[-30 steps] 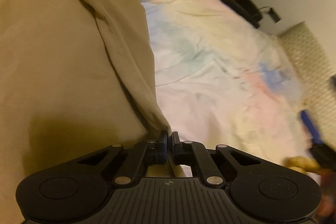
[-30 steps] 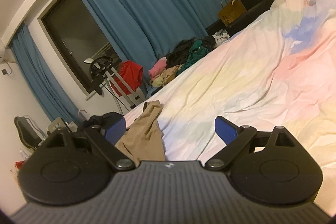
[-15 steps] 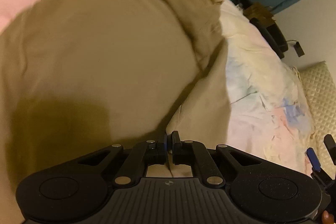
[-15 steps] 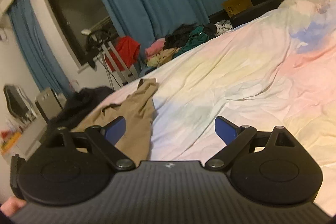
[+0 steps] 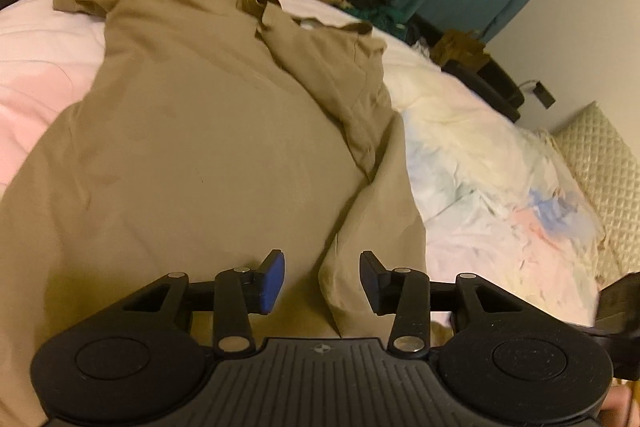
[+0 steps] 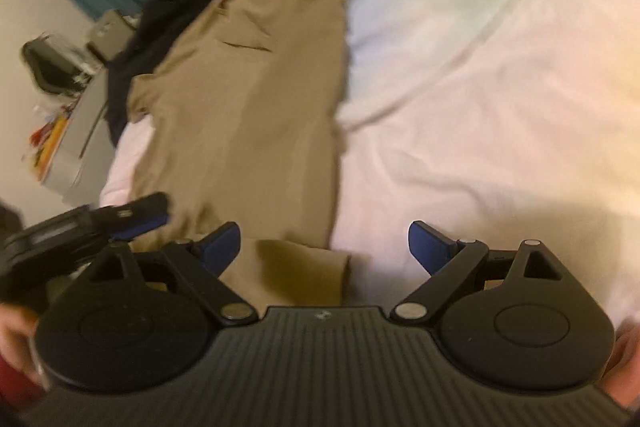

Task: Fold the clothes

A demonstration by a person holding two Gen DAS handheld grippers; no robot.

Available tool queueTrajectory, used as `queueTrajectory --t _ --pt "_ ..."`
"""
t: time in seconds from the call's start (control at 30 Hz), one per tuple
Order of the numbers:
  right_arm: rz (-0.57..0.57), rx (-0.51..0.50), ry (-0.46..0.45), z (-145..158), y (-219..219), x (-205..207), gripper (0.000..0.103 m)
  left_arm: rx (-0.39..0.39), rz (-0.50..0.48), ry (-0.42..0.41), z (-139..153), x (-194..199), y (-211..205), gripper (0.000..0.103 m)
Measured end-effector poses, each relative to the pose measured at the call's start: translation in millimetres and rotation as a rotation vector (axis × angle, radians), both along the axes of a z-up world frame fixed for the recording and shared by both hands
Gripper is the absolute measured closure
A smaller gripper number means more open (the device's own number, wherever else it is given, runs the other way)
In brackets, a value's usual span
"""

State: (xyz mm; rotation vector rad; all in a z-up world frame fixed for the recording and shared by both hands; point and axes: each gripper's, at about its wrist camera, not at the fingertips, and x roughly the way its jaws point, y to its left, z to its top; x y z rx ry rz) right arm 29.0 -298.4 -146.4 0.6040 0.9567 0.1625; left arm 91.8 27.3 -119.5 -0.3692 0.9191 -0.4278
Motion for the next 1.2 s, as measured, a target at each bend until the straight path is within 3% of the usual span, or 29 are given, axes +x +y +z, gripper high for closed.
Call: queueTrajectory --t 0.07,0.13,0.17,0.23,0.27,0.3,0.4,0.47,0.57,0.77,0.93,1.03,1.1,1.13,1.2 --pt "0.017 0.051 0.027 -6 1 3 0.011 -0.022 0.015 0.000 2 0 8 0.058" --pt "0.082 0.078 0.023 -5 9 0 0.019 -0.043 0.033 0.005 2 1 17 0.058" --pt "0.111 0.077 0.017 -2 13 -2 0.035 -0.049 0.041 0.008 2 1 20 0.058" --pt "0.120 -0.010 -0.012 8 21 -10 0.049 -0.062 0.056 0.012 2 -2 31 0.059" --pt "0.134 -0.032 -0.035 14 26 -14 0.069 -0.071 0.062 0.014 2 -1 35 0.059" --pt "0.138 -0.055 -0.051 19 30 -16 0.077 -0.080 0.069 0.014 3 -2 38 0.059" --pt "0.157 -0.160 -0.141 38 42 -30 0.082 -0.110 0.089 0.004 7 -4 47 0.060" --pt "0.191 -0.200 -0.193 52 52 -41 0.093 -0.135 0.096 -0.009 11 -6 52 0.060" --pt "0.241 -0.252 -0.242 70 71 -57 0.094 -0.155 0.099 -0.026 14 -7 58 0.060" --pt "0.493 -0.375 -0.255 77 143 -76 0.094 -0.167 0.102 -0.037 17 -8 63 0.060" --pt "0.549 -0.448 -0.052 37 169 -64 0.092 -0.133 0.116 -0.062 20 -11 68 0.060" --pt "0.533 -0.420 0.013 33 160 -58 0.087 -0.124 0.125 -0.078 23 -12 72 0.060" --pt "0.516 -0.371 0.021 41 151 -58 0.053 -0.118 0.128 -0.083 25 -12 73 0.060" --pt "0.504 -0.349 0.007 48 146 -60 0.021 -0.114 0.129 -0.086 26 -12 73 0.059" --pt "0.490 -0.319 -0.025 62 136 -66 0.016 -0.099 0.124 -0.094 27 -12 70 0.057"
